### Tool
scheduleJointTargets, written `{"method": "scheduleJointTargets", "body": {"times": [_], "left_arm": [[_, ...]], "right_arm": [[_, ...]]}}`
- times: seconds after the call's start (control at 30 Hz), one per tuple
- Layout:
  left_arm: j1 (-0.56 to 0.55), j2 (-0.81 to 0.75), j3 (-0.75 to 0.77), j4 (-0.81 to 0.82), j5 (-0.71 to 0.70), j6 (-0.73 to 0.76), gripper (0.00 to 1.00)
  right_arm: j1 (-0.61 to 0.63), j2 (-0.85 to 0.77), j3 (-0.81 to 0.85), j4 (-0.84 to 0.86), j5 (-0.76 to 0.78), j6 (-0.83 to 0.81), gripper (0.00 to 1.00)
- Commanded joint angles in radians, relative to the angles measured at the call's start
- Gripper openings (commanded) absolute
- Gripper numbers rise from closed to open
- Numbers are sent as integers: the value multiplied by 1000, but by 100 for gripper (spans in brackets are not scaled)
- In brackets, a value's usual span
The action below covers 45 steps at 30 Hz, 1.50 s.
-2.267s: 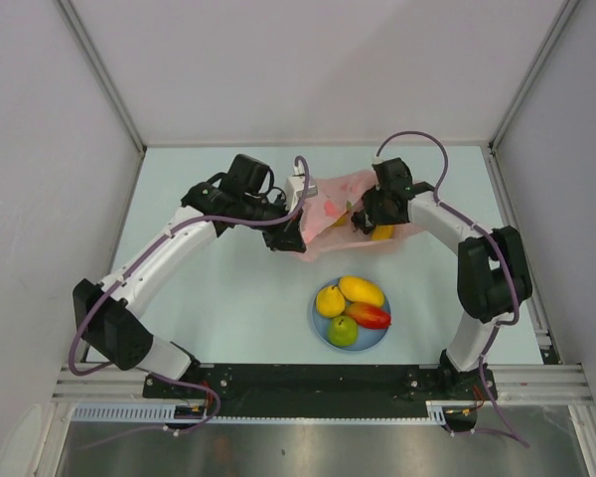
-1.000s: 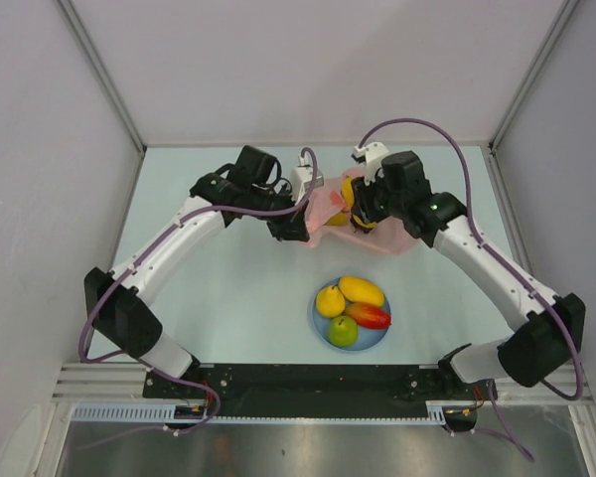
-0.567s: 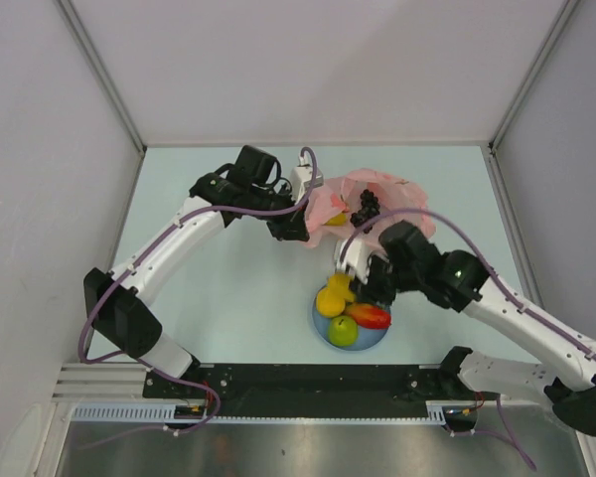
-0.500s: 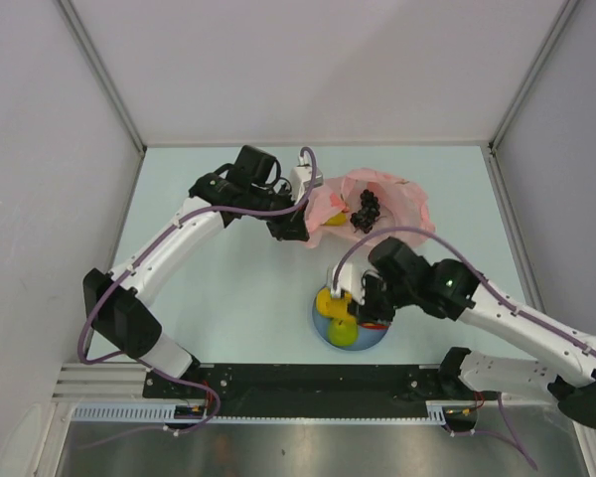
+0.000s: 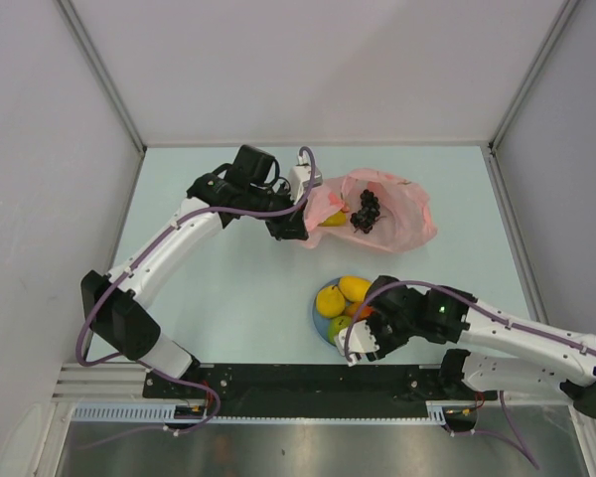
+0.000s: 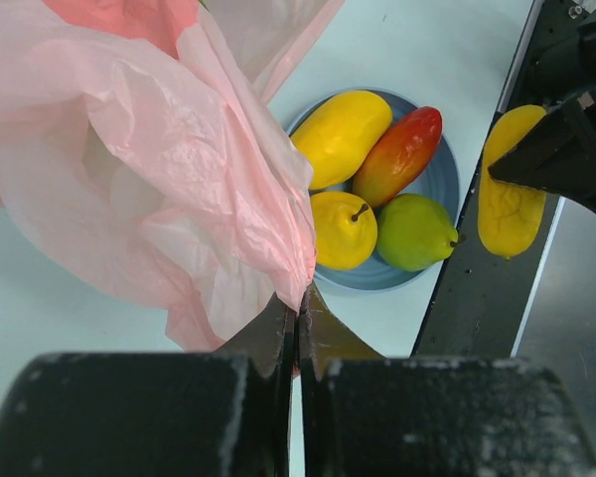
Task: Take the fake fruits out of the plastic bag
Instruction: Place the fake fruit on the plate.
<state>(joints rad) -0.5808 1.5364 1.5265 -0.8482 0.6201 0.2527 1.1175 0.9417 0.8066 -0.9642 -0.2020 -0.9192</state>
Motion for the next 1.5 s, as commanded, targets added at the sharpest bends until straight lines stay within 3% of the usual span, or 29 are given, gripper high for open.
{"method": "scheduleJointTargets", "body": {"times": [0.0, 0.4, 0.57, 0.7, 0.8, 1.0, 1.27, 1.47], "left_arm": [[-5, -35, 32, 3, 1, 13, 2], [-7, -21, 30, 9, 21, 2, 2], [-11, -9, 40, 11, 29, -4, 3], [-21, -10, 32, 12, 27, -3, 3], [-25, -13, 27, 11, 23, 0, 3], [-30, -21, 24, 5, 18, 5, 3], [-36, -22, 17, 9, 17, 10, 3], [-40, -15, 21, 8, 16, 11, 3]], "right_arm": [[24, 6, -66, 86, 62, -116, 4], [73, 115, -122, 272, 176, -14, 10], [85, 120, -124, 266, 190, 22, 13], [85, 120, -124, 240, 187, 46, 43], [87, 114, -124, 242, 200, 51, 57], [96, 62, -104, 194, 228, 33, 70], [96, -49, -73, 81, 165, 52, 69], [96, -14, -72, 131, 90, 141, 55]]}}
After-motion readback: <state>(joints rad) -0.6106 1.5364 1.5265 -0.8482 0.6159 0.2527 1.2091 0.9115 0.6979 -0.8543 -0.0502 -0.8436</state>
